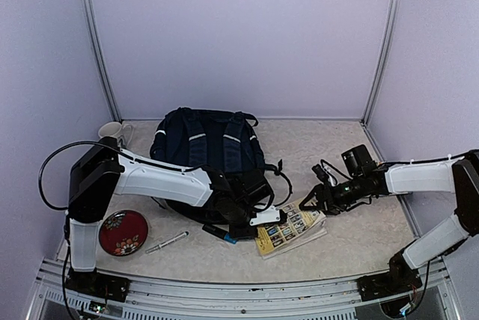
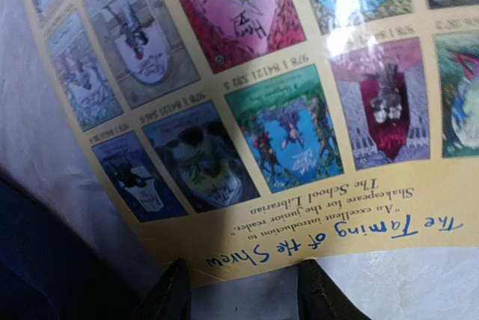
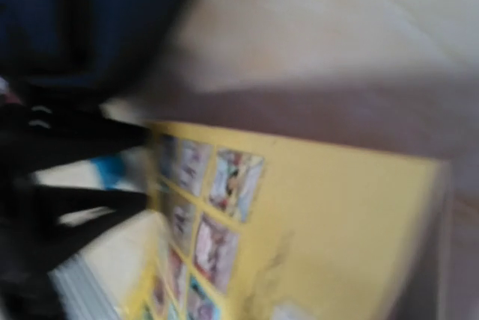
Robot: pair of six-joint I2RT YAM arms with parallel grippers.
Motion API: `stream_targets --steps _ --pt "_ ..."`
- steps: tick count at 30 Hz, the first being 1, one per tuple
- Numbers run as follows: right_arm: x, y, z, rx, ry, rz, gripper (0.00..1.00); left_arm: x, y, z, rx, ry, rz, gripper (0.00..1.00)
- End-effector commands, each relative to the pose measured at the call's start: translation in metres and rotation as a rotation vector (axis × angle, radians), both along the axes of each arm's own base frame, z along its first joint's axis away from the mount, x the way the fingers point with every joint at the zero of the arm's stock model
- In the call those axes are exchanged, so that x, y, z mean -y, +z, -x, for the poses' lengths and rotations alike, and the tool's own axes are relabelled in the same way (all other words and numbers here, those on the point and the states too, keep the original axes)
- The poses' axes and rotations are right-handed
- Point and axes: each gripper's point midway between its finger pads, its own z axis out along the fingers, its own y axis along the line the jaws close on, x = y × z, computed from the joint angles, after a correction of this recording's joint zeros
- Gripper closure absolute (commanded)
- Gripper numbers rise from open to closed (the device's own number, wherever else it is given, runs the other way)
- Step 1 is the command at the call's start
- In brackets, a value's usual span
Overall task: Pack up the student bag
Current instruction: Pick up the book from the center of the board.
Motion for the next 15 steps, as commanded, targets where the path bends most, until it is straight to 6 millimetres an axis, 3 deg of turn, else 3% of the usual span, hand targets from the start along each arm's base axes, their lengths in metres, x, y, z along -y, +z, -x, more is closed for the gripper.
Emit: stream_targets --steps 1,6,9,11,15 --pt "-0.043 0.050 0.041 -0.064 0.203 -0.244 0.50 0.020 -0.016 -0.006 0.006 0.001 0.089 0.53" --pt "-0.030 0.036 0.026 -0.057 0.121 -0.072 1.00 0.016 -0.012 -0.008 0.008 0.016 0.111 0.53" --pt "-0.021 0.042 0.014 -0.004 0.081 0.015 1.00 0.018 0.014 -0.006 -0.028 0.029 0.199 0.52" --pt "-0.018 0.061 0.009 0.067 0.087 0.039 1.00 0.022 0.051 0.001 -0.068 0.011 0.314 0.48" --pt "-0.021 0.110 0.007 0.225 0.154 0.013 1.00 0.023 0.160 0.032 -0.148 -0.138 0.629 0.28"
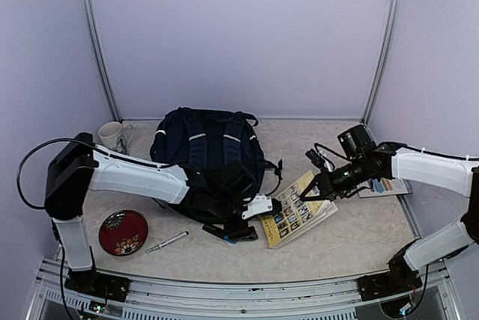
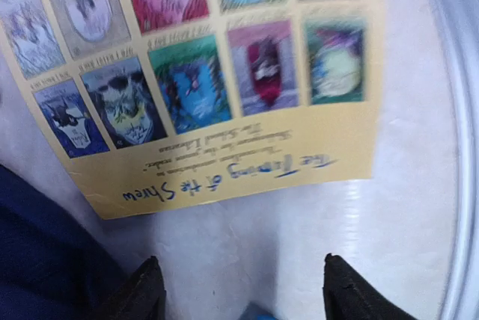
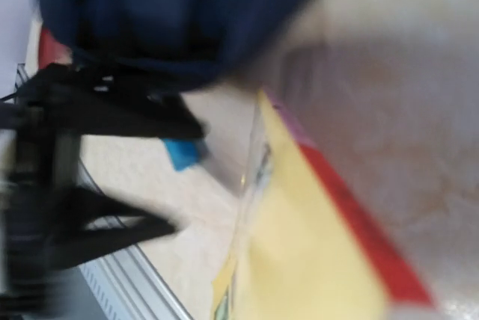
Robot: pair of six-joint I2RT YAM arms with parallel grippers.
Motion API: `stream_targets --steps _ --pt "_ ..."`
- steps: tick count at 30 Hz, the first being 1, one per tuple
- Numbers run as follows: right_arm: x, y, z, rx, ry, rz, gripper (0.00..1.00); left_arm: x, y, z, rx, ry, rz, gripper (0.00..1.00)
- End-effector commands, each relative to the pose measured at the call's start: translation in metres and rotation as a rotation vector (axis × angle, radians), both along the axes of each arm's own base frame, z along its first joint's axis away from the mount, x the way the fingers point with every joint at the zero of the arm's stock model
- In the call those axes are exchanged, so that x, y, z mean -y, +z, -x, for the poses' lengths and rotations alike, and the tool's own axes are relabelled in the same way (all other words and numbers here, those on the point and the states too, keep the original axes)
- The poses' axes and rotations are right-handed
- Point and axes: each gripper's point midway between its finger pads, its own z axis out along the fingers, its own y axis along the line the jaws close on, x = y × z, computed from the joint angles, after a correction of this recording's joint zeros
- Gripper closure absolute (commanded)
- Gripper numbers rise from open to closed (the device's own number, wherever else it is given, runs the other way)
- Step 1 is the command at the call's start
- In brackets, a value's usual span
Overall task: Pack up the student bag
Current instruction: Pick up the book from the center of the board, then pass from the right arm to the left
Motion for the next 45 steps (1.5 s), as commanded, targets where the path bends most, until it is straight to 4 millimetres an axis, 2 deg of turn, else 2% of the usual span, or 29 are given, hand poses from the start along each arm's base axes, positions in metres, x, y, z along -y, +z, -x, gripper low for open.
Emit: stream_targets --steps 1,3,5,8,9,10,14,15,17,19,21,24,26,28,30,32,33,34,36,37,39,41,42,45 --pt "-0.004 0.065 0.003 0.209 0.104 -0.031 1.00 0.017 0.155 0.031 -0.065 -0.165 0.490 0.23" --pt "-0.016 0.091 0.013 0.278 0.188 -0.085 1.00 0.006 0.191 0.027 -0.088 -0.156 0.611 0.15" --pt "-0.030 0.107 0.029 0.342 0.281 -0.110 1.00 -0.003 0.205 0.006 -0.123 -0.081 0.668 0.08" --pt "-0.047 0.122 0.051 0.413 0.396 -0.141 1.00 -0.008 0.194 -0.021 -0.208 0.003 0.632 0.05" --pt "-0.050 0.126 0.054 0.426 0.415 -0.150 1.00 -0.007 0.182 -0.021 -0.245 0.010 0.595 0.06" --pt "-0.052 0.129 0.056 0.437 0.425 -0.154 1.00 -0.002 0.180 -0.018 -0.277 -0.011 0.581 0.08" --pt "-0.057 0.141 0.061 0.482 0.458 -0.182 1.00 0.012 0.154 0.002 -0.344 -0.084 0.494 0.17" --pt "-0.057 0.144 0.063 0.493 0.465 -0.192 1.00 0.013 0.148 0.005 -0.340 -0.094 0.475 0.20" --pt "-0.056 0.149 0.065 0.514 0.471 -0.201 1.00 0.014 0.146 0.010 -0.358 -0.117 0.470 0.39" --pt "-0.054 0.151 0.063 0.537 0.464 -0.189 1.00 0.014 0.152 0.014 -0.387 -0.146 0.495 0.72" --pt "-0.052 0.150 0.062 0.557 0.458 -0.174 1.00 0.013 0.160 0.017 -0.395 -0.163 0.525 0.97" --pt "-0.049 0.150 0.062 0.571 0.450 -0.162 1.00 0.011 0.168 0.018 -0.379 -0.170 0.562 1.00" --pt "-0.043 0.149 0.054 0.597 0.408 -0.104 1.00 0.009 0.171 0.015 -0.352 -0.151 0.574 1.00" --pt "-0.022 0.142 0.025 0.646 0.263 0.079 1.00 0.006 0.167 0.004 -0.288 -0.082 0.562 1.00" --pt "0.019 0.140 -0.014 0.705 0.036 0.305 0.99 0.004 0.158 -0.014 -0.187 0.015 0.514 1.00" --pt "0.056 0.150 -0.032 0.718 -0.102 0.380 0.91 0.000 0.150 -0.023 -0.121 0.068 0.463 1.00" --pt "0.069 0.160 -0.036 0.724 -0.142 0.361 0.80 -0.002 0.148 -0.026 -0.098 0.090 0.450 1.00" --pt "0.076 0.172 -0.036 0.738 -0.162 0.324 0.68 -0.004 0.148 -0.031 -0.071 0.111 0.443 1.00" --pt "0.082 0.196 -0.031 0.785 -0.174 0.250 0.54 -0.007 0.150 -0.037 -0.029 0.142 0.443 1.00" --pt "0.081 0.208 -0.026 0.813 -0.169 0.217 0.47 -0.008 0.151 -0.037 -0.022 0.142 0.447 1.00" --pt "0.072 0.224 -0.015 0.855 -0.124 0.134 0.25 -0.007 0.154 -0.034 -0.016 0.126 0.458 1.00" --pt "0.055 0.224 -0.002 0.844 -0.031 0.039 0.06 -0.004 0.158 -0.024 -0.011 0.075 0.470 1.00" --pt "0.045 0.221 0.005 0.824 0.025 -0.018 0.01 -0.002 0.160 -0.019 -0.007 0.051 0.474 1.00" --pt "0.017 0.215 0.023 0.772 0.175 -0.183 0.00 0.001 0.165 -0.007 -0.001 -0.001 0.485 1.00"
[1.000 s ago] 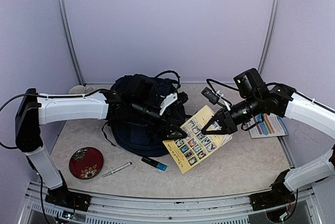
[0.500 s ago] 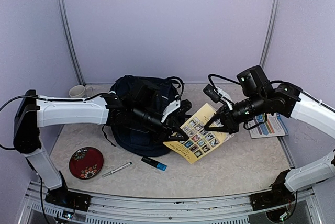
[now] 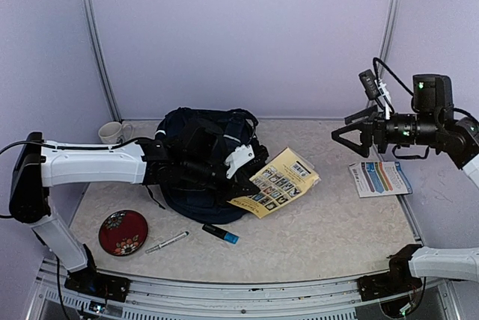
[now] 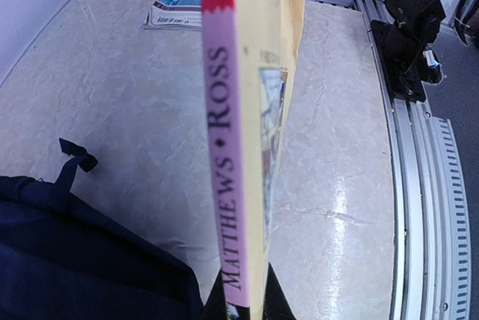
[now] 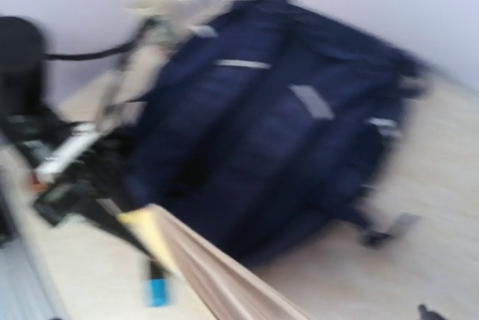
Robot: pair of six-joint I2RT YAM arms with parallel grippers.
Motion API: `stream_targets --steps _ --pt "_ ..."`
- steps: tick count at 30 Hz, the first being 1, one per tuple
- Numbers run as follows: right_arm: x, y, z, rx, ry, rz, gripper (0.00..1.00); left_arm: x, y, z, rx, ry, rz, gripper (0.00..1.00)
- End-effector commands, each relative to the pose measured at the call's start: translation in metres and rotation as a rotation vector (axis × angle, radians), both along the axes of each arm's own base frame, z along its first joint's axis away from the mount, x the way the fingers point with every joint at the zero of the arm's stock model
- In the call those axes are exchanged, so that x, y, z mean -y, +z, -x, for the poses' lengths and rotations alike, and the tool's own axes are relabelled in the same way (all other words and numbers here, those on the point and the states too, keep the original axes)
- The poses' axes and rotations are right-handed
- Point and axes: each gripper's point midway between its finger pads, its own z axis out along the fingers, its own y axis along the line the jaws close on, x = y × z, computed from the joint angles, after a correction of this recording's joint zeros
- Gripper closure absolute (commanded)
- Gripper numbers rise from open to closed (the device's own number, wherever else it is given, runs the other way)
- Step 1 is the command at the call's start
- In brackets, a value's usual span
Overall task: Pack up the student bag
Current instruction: Pass from the right arm to the left, then pass from the left arm to the right
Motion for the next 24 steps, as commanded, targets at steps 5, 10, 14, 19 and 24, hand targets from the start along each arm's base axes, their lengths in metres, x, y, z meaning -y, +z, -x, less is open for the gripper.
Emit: stream_targets --steps 5,10,14,19,24 --pt "-0.068 -0.026 0.037 0.005 0.399 -0.084 0.00 0.003 0.024 0.024 0.046 -0.102 0.051 1.00" --pt "-0.095 -0.066 0.048 -0.122 0.528 -0.080 0.08 0.006 0.025 0.029 0.032 -0.124 0.056 1.00" --pt "-0.101 -0.096 0.054 -0.169 0.525 -0.020 0.29 0.007 0.025 0.034 0.019 -0.151 0.058 1.00" --pt "-0.098 -0.115 0.052 -0.226 0.494 0.009 0.81 0.008 0.030 0.041 0.008 -0.185 0.076 1.00" --pt "-0.095 -0.110 0.050 -0.198 0.462 0.007 1.00 0.007 0.034 0.043 0.009 -0.194 0.086 1.00"
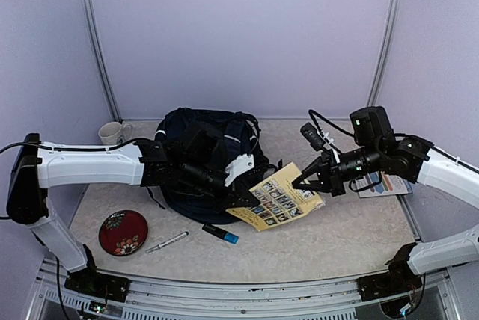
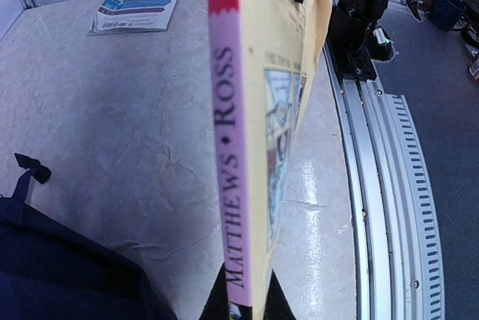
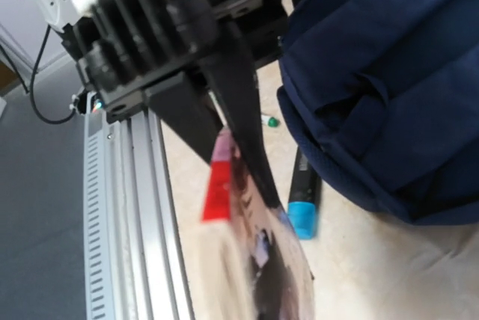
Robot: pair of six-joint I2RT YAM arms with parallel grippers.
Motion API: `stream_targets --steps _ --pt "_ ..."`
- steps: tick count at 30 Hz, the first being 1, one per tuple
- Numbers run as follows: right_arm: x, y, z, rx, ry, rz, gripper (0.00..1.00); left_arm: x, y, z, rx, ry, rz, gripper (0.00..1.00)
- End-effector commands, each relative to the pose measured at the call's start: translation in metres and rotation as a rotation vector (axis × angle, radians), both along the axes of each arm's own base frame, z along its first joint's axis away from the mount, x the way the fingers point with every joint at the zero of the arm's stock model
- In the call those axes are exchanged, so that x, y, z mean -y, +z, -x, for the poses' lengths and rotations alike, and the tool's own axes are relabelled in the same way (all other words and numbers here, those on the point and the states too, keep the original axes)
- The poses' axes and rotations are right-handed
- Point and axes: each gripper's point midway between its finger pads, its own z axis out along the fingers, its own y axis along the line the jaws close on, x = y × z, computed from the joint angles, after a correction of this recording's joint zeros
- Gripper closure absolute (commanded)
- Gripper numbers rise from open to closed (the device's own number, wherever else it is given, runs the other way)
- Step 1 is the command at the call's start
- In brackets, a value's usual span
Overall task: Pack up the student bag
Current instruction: Pass from the left arm to the right, then open the largest pocket of the student bag.
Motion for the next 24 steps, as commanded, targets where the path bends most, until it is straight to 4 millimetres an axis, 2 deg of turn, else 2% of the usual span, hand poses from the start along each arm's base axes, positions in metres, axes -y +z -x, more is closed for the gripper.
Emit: stream_targets --steps 1,2,3,4,5,6,8,10,11,13,15,18,22,24 --pt "0.005 0.001 -0.003 0.026 -0.049 0.015 1.00 0.006 0.034 0.004 0.041 -0.040 0.098 1.00" --pt "0.007 0.004 -0.005 0.041 -0.071 0.019 1.00 0.006 0.034 0.004 0.039 -0.040 0.096 1.00" --pt "0.010 0.008 -0.010 0.062 -0.103 0.023 1.00 0.005 0.035 0.004 0.038 -0.034 0.096 0.96" --pt "0.014 0.012 -0.015 0.081 -0.142 0.029 1.00 0.004 0.035 0.001 0.039 -0.020 0.094 0.70" --pt "0.020 0.017 -0.021 0.103 -0.191 0.033 1.00 0.002 0.035 -0.003 0.046 0.009 0.091 0.40" --pt "0.027 0.022 -0.029 0.121 -0.247 0.036 1.00 -0.002 0.035 -0.014 0.069 0.074 0.073 0.22" --pt "0.049 0.029 -0.049 0.137 -0.395 0.049 1.00 -0.015 0.027 -0.037 0.132 0.206 -0.012 0.13" --pt "0.088 0.025 -0.080 0.119 -0.633 0.106 1.00 -0.039 0.010 -0.067 0.237 0.404 -0.204 0.11" --pt "0.101 0.020 -0.086 0.101 -0.694 0.125 1.00 -0.054 0.000 -0.077 0.300 0.487 -0.338 0.10" --pt "0.125 0.014 -0.096 0.083 -0.792 0.139 1.00 -0.076 -0.028 -0.077 0.393 0.536 -0.611 0.09" --pt "0.128 0.014 -0.095 0.086 -0.801 0.111 1.00 -0.091 -0.057 -0.072 0.456 0.513 -0.795 0.09" --pt "0.124 0.015 -0.093 0.085 -0.784 0.077 1.00 -0.110 -0.092 -0.072 0.476 0.482 -0.943 0.09" --pt "0.123 0.005 -0.092 0.063 -0.767 0.106 1.00 -0.115 -0.110 -0.070 0.506 0.439 -0.992 0.08" --pt "0.121 0.003 -0.091 0.059 -0.752 0.106 1.00 -0.121 -0.112 -0.084 0.609 0.458 -1.013 0.06"
